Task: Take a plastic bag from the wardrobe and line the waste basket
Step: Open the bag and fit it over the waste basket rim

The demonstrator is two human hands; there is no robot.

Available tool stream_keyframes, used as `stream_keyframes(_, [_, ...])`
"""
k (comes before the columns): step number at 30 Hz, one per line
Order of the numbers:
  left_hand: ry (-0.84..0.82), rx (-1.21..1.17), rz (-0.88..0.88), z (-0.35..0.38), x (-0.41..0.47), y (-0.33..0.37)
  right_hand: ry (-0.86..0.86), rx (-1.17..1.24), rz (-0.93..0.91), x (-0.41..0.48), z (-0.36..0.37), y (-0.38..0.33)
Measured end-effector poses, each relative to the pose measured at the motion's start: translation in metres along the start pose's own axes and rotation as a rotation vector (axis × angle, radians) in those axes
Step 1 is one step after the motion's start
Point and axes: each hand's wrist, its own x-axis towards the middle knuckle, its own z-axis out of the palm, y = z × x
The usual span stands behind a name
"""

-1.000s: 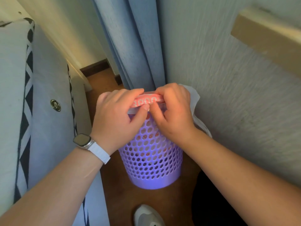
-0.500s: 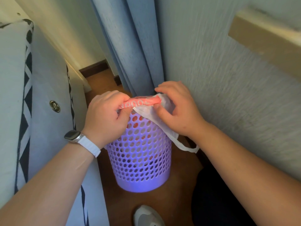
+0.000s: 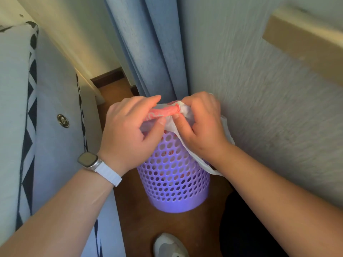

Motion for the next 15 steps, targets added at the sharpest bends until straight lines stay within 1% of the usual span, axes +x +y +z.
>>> stream_keyframes(3, [0.008,0.077,0.001,0.004,0.001,0.007,-0.019,0.008,-0.013,-0.001,0.004,-0.007])
stream_keyframes(8, [-0.035,0.087,-0.005,0.004,0.0,-0.001,-0.031,0.038,-0.018,-0.001,0.004,-0.013])
stream_keyframes(12, [-0.081,0.065,-0.062,0.005,-0.001,-0.009,-0.121,0.083,-0.096,0.003,-0.004,-0.004])
stream_keyframes(15, [-0.072,0.06,-0.072,0.005,0.0,-0.017,-0.168,0.089,-0.063,0.005,-0.009,0.009])
